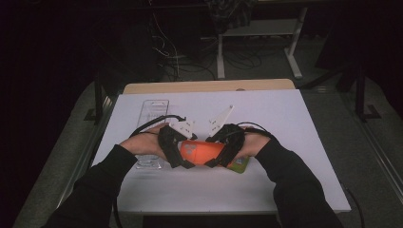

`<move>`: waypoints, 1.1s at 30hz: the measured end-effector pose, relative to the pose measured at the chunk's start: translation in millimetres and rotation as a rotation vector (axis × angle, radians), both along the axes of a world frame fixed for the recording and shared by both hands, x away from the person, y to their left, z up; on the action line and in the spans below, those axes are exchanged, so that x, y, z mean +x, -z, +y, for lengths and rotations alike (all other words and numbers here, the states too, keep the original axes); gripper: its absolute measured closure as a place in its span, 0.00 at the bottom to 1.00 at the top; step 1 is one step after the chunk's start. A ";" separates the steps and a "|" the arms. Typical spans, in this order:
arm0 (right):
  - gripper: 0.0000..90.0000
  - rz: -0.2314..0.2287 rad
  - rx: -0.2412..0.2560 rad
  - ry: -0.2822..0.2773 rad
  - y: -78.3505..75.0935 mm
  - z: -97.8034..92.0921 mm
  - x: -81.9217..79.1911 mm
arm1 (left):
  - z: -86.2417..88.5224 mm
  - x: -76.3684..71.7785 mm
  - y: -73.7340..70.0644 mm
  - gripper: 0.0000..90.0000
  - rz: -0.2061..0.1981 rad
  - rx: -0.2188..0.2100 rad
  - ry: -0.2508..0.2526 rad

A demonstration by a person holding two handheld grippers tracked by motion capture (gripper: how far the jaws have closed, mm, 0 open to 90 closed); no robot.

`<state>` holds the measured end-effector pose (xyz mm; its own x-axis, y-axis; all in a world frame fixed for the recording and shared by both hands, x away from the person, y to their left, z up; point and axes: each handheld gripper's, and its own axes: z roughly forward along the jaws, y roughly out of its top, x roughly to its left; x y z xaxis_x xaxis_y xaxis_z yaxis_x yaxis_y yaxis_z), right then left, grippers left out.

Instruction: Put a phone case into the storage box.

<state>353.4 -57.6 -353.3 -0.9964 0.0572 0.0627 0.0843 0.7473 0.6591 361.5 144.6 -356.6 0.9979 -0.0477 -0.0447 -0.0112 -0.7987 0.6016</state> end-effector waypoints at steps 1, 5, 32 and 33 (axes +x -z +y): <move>0.16 -0.019 0.014 -0.014 0.4 0.4 1.4 | -0.5 -0.1 0.6 0.00 0.002 0.007 0.003; 0.16 -0.021 0.011 -0.018 0.5 0.1 1.6 | -2.1 -1.4 1.0 0.08 0.001 0.012 0.007; 0.03 -0.013 0.069 0.083 -0.1 -25.2 3.1 | 3.0 -4.4 9.6 0.18 0.001 0.046 -0.122; 0.03 -0.017 0.076 0.117 -1.2 -30.4 3.1 | 3.2 -4.7 9.7 0.18 -0.005 0.053 -0.141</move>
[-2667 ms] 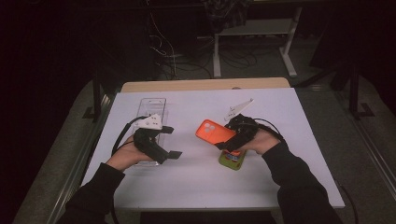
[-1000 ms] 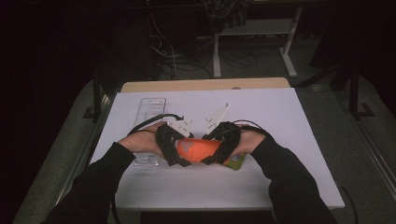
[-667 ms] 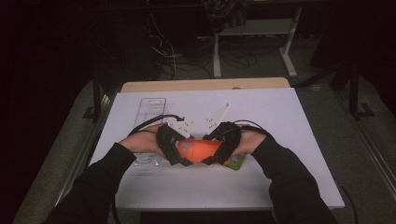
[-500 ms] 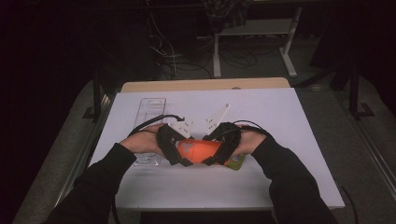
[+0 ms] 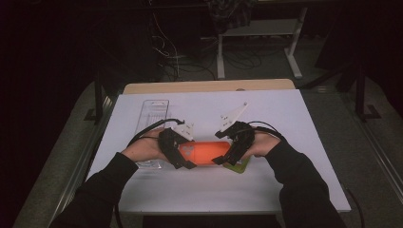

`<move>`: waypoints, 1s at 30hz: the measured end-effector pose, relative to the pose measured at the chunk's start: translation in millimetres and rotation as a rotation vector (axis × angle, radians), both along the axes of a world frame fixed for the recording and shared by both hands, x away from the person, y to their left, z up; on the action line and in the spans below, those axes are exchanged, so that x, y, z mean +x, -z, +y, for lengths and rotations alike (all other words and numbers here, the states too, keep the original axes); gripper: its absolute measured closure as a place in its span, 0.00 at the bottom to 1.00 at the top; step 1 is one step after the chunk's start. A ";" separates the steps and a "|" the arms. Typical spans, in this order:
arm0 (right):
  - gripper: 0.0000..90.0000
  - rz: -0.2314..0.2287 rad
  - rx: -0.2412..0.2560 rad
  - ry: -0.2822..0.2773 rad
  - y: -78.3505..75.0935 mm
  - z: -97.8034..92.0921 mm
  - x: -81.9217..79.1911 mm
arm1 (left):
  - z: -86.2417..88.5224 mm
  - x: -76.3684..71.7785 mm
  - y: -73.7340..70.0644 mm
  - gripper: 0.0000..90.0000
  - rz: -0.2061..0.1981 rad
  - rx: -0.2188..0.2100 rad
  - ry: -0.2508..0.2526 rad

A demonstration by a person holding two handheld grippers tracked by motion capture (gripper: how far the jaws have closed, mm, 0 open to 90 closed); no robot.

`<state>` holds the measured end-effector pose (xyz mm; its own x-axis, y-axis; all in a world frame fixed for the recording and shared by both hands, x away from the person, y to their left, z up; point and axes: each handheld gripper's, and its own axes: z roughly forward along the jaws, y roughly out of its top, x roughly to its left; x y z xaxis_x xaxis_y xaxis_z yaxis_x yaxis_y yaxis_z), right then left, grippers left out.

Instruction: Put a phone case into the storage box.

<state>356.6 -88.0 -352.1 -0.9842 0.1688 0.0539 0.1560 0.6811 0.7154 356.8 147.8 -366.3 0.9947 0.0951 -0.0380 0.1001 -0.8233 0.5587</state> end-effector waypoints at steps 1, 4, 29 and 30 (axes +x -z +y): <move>0.02 0.001 0.007 0.015 -0.1 -2.8 0.3 | 0.2 -0.1 0.2 0.18 0.001 0.002 -0.024; 0.02 -0.003 0.009 0.084 -0.2 -14.0 0.0 | 1.4 -0.5 1.1 0.18 -0.010 -0.007 -0.102; 0.01 0.057 0.088 0.620 44.3 -53.9 -20.5 | -2.9 5.3 12.1 0.18 -0.007 -0.006 -0.485; 0.01 0.045 0.087 0.626 47.9 -50.2 -21.6 | -2.8 4.9 12.6 0.18 -0.005 -0.008 -0.490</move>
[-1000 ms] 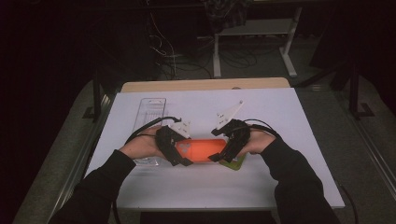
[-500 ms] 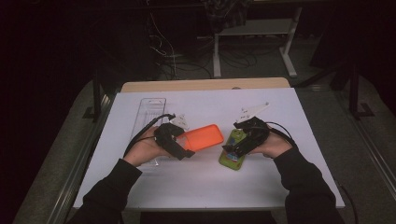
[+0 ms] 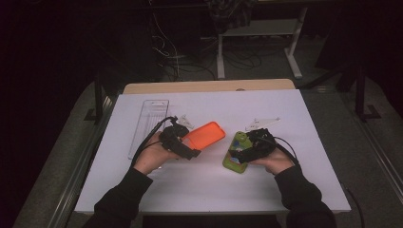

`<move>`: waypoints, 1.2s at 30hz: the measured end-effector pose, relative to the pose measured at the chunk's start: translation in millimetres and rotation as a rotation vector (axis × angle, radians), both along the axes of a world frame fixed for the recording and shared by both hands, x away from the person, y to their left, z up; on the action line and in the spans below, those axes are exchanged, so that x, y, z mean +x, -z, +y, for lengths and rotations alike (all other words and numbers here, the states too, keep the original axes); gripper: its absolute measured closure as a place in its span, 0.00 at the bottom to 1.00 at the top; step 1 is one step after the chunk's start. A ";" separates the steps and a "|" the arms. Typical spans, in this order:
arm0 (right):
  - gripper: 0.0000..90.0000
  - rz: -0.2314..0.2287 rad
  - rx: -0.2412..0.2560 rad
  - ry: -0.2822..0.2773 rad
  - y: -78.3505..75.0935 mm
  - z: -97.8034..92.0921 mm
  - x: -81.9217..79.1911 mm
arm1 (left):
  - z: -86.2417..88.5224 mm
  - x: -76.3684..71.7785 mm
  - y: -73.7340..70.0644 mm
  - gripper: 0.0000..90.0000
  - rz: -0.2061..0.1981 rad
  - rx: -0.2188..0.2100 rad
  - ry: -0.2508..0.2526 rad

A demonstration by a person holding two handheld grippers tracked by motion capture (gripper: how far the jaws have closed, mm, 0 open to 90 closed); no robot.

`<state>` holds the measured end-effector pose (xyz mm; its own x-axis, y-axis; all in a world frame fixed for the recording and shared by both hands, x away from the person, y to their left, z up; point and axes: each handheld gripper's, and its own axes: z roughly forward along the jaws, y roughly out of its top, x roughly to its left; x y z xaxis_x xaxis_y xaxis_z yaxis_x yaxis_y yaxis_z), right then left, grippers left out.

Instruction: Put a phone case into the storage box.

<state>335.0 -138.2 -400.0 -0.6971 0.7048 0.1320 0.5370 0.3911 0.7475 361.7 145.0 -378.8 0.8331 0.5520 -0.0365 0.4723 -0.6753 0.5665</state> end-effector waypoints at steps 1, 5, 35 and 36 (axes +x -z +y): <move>0.01 0.006 0.001 0.008 1.9 2.4 -0.6 | 0.2 -0.1 0.3 0.18 -0.002 0.001 0.001; 0.01 -0.006 0.028 0.038 11.0 12.2 0.3 | 0.7 -0.8 1.3 0.18 0.007 -0.002 -0.012; 0.01 -0.275 -0.204 0.010 16.2 22.1 -3.9 | 4.9 -1.1 -2.4 0.18 0.021 -0.025 -0.012; 0.01 -0.290 -0.218 0.001 15.7 22.2 -4.4 | 4.5 -1.1 -2.3 0.18 0.017 -0.019 -0.005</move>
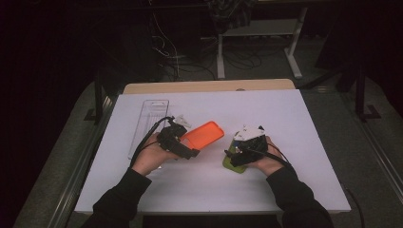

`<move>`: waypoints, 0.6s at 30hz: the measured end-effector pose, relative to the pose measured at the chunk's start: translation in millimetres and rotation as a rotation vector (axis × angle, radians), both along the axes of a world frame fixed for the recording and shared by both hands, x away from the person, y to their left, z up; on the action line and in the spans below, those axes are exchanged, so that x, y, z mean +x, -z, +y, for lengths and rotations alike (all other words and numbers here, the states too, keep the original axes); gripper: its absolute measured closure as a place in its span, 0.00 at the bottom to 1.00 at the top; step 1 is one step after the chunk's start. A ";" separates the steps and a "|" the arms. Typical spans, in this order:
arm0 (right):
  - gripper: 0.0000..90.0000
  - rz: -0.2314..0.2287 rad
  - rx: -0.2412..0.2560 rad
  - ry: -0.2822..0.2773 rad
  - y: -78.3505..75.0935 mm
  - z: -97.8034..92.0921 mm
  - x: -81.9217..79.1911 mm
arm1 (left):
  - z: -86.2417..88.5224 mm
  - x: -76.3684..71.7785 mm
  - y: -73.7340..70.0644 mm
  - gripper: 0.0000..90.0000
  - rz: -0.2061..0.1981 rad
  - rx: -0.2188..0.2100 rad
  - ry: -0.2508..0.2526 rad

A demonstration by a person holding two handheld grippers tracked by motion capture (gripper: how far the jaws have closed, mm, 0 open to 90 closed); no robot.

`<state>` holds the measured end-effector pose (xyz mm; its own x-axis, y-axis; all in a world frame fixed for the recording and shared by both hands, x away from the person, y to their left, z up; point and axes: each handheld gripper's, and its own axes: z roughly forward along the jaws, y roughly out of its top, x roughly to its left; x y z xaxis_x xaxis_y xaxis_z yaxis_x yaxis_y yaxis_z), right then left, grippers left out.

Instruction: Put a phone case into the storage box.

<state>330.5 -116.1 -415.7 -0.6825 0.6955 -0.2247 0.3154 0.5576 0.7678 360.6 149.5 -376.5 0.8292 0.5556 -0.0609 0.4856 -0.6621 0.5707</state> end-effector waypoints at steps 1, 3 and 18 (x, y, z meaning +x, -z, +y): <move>0.01 -0.016 -0.007 -0.004 0.0 1.2 -1.0 | -0.6 -0.5 0.3 0.18 0.003 -0.002 -0.002; 0.01 -0.049 -0.039 -0.015 -0.3 2.5 -1.9 | -1.6 -0.9 1.2 0.18 0.003 0.002 0.004; 0.00 -0.266 -0.262 -0.105 2.7 19.0 -15.1 | -4.6 -2.1 2.8 0.18 0.000 0.026 0.032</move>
